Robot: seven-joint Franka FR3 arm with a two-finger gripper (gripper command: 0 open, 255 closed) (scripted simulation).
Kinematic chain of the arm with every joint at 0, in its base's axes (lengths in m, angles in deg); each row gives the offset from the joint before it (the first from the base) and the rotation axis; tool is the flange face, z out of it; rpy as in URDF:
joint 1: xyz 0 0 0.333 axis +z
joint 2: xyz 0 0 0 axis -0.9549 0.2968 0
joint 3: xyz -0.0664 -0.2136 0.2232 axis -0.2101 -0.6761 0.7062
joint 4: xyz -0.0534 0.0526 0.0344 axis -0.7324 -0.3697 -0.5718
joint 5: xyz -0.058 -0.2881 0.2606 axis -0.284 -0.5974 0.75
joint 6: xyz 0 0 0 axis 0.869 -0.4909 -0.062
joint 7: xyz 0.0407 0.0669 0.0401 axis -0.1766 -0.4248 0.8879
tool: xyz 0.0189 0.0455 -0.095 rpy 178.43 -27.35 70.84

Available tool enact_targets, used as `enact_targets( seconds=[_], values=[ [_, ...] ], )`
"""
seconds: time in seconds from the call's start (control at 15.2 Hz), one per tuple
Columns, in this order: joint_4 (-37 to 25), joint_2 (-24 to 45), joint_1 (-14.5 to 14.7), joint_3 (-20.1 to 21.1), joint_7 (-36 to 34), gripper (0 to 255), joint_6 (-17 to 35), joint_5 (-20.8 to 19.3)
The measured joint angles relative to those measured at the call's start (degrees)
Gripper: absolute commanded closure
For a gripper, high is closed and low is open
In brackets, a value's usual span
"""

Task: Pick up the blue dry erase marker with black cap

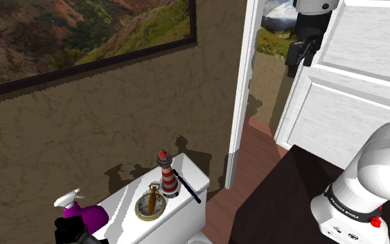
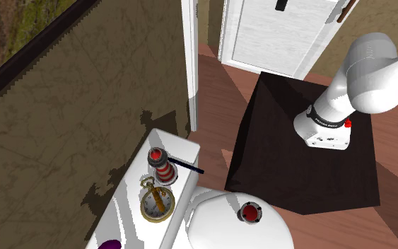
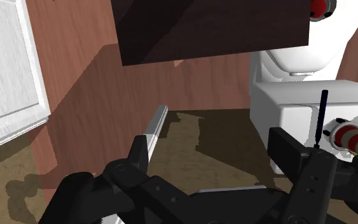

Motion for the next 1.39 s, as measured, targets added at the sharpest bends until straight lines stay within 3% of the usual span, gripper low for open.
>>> enact_targets(
  seconds=[0.26,0.66,1.39],
  values=[
    [2.72,0.23,0.67,1.64,-2.20,0,2.83,1.40],
    [10.61,2.26,2.50,5.48,-7.34,0,12.77,4.61],
    [17.15,14.60,6.11,13.82,-17.09,0,32.14,9.61]
  ],
)
